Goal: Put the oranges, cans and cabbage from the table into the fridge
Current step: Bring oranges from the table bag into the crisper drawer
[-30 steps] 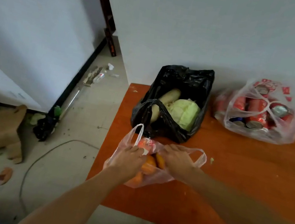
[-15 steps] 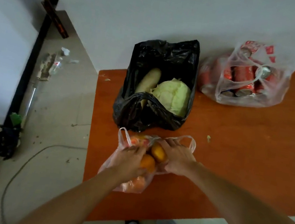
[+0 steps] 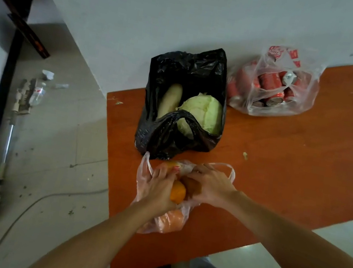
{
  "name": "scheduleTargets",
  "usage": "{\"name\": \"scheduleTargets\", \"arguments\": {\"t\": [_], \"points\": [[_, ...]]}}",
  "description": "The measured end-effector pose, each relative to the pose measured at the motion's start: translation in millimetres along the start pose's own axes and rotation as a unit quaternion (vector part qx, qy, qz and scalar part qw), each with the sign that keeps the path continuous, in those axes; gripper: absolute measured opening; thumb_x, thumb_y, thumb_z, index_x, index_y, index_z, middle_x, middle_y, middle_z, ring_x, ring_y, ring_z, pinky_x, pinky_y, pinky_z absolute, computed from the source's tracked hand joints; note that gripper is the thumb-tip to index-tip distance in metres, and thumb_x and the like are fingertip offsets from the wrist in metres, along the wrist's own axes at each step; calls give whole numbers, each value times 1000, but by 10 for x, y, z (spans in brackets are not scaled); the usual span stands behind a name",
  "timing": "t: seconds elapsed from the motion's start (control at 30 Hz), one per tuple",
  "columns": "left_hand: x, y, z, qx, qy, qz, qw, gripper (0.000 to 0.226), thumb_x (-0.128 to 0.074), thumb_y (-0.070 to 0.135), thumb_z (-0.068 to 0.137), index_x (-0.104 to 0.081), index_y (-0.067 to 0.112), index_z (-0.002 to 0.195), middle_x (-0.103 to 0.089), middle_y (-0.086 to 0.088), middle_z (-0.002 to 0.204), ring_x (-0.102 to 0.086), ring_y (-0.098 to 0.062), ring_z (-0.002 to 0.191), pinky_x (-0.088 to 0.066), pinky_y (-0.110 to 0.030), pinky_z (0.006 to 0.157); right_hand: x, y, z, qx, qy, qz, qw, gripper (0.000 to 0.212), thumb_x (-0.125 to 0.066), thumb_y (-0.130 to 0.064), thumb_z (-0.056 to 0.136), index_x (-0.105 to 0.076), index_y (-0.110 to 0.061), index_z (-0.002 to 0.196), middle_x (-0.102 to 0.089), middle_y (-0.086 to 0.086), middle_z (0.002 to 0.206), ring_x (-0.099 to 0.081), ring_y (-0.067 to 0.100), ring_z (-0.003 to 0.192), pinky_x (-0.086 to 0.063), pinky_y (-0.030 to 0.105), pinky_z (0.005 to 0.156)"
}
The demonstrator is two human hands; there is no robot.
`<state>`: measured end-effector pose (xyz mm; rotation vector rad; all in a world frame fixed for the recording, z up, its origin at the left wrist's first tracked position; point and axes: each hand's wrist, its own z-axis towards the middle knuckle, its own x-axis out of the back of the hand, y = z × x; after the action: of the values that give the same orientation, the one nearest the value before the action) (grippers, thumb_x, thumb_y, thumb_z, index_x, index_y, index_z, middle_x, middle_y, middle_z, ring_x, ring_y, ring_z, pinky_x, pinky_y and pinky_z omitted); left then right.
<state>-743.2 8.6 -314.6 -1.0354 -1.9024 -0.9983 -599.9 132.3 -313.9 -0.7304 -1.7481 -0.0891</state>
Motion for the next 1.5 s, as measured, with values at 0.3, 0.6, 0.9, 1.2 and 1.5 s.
{"name": "scheduleTargets", "arguments": {"t": [0.3, 0.6, 0.9, 1.2, 1.5], "points": [[-33, -107, -65, -14, -4, -46, 999, 79, -70, 50, 74, -25, 27, 135, -50, -7, 133, -46, -29, 124, -38, -46, 102, -203, 22, 43, -99, -33, 12, 994, 84, -75, -41, 71, -35, -22, 142, -45, 4, 143, -44, 26, 130, -44, 43, 100], [321, -15, -82, 9, 23, -264, 964, 61, -73, 34, 81, -31, 33, 126, -51, 3, 109, -58, -17, 88, -50, -37, 79, -116, 107, -326, -186, 134, 253, 940, 63, -76, -38, 73, -40, -28, 124, -59, -3, 103, -62, 19, 85, -53, 39, 70], [1271, 773, -110, -97, 66, 120, 986, 80, -69, 55, 78, -28, 21, 137, -52, -9, 114, -58, -30, 92, -49, -39, 66, 678, 439, -1006, -223, 233, 141, 936, 70, -76, -33, 75, -37, -30, 133, -42, 4, 118, -55, 24, 90, -52, 40, 76], [1231, 2730, -267, -287, 201, 172, 920, 77, -70, 44, 76, -29, 20, 137, -51, -5, 127, -55, -26, 112, -51, -37, 84, 1122, 1161, -2984, -299, 291, 27, 909, 67, -73, -36, 75, -39, -29, 132, -46, 0, 119, -50, 20, 99, -48, 32, 72], [465, 5316, -729, -432, 196, 161, 865, 71, -66, 42, 82, -28, 22, 138, -46, -8, 119, -56, -25, 98, -48, -32, 72, 925, 2040, -5691, -442, 313, -22, 840, 68, -70, -31, 72, -42, -25, 134, -48, 4, 128, -53, 29, 110, -47, 34, 80]]}}
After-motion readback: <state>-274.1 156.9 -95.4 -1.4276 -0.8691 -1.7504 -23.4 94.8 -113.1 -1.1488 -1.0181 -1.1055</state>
